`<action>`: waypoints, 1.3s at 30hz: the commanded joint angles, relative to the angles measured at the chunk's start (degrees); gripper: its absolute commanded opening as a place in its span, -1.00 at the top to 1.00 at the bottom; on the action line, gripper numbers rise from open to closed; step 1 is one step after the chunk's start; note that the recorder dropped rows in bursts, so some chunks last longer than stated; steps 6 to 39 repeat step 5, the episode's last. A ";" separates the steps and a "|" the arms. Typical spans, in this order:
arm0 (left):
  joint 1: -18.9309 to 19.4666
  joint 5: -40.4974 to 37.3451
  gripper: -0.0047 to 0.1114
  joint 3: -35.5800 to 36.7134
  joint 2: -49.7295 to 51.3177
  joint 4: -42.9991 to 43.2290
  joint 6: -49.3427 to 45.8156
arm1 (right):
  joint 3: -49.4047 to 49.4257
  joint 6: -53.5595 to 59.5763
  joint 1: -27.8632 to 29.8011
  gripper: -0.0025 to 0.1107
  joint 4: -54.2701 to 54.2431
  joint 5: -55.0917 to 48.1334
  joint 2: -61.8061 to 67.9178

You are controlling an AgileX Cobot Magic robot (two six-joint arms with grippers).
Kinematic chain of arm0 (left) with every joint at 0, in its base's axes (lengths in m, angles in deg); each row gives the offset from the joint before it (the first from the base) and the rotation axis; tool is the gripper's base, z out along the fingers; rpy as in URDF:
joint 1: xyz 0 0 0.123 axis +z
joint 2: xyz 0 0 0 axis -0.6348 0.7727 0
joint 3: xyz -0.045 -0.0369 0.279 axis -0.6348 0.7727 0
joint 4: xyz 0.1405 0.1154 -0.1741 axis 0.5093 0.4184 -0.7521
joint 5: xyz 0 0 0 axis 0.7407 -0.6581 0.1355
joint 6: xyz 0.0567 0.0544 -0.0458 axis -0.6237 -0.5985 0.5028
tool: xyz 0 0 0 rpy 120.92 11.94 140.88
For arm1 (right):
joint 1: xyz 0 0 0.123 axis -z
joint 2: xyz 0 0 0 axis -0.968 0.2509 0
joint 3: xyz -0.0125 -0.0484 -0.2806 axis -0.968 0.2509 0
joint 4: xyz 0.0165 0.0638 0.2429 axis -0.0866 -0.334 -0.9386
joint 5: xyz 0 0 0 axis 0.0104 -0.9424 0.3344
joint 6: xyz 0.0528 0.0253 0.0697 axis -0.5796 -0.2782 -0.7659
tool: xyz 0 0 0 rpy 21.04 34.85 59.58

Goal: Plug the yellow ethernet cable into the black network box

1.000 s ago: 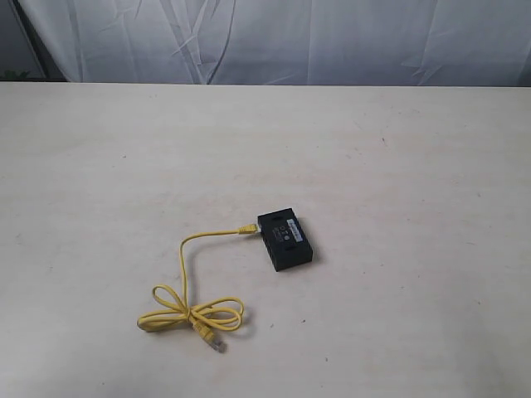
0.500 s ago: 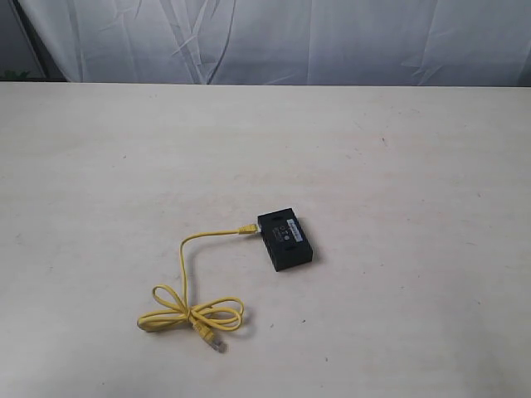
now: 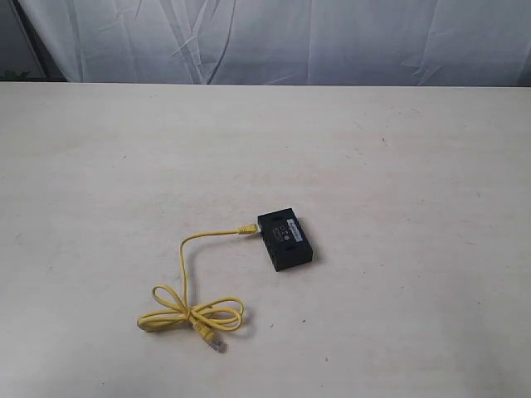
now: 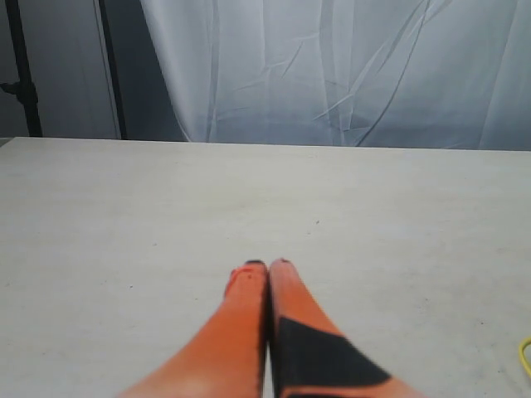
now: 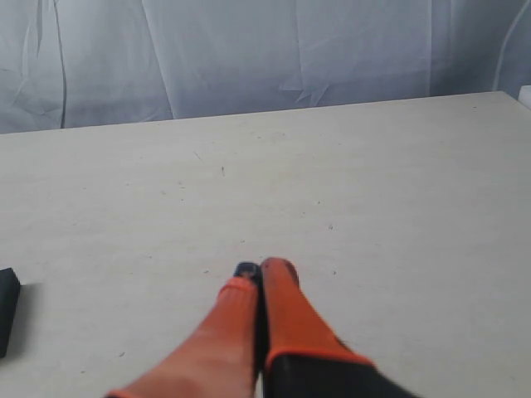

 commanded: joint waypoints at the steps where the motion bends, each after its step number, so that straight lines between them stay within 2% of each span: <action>1: 0.19 0.06 0.92 0.27 -0.32 -0.01 -0.03 | 0.09 0.07 0.15 0.96 0.05 0.32 -0.26; 39: 0.19 0.06 0.92 0.27 -0.32 -0.01 -0.03 | 0.09 0.07 0.15 0.96 0.05 0.32 -0.26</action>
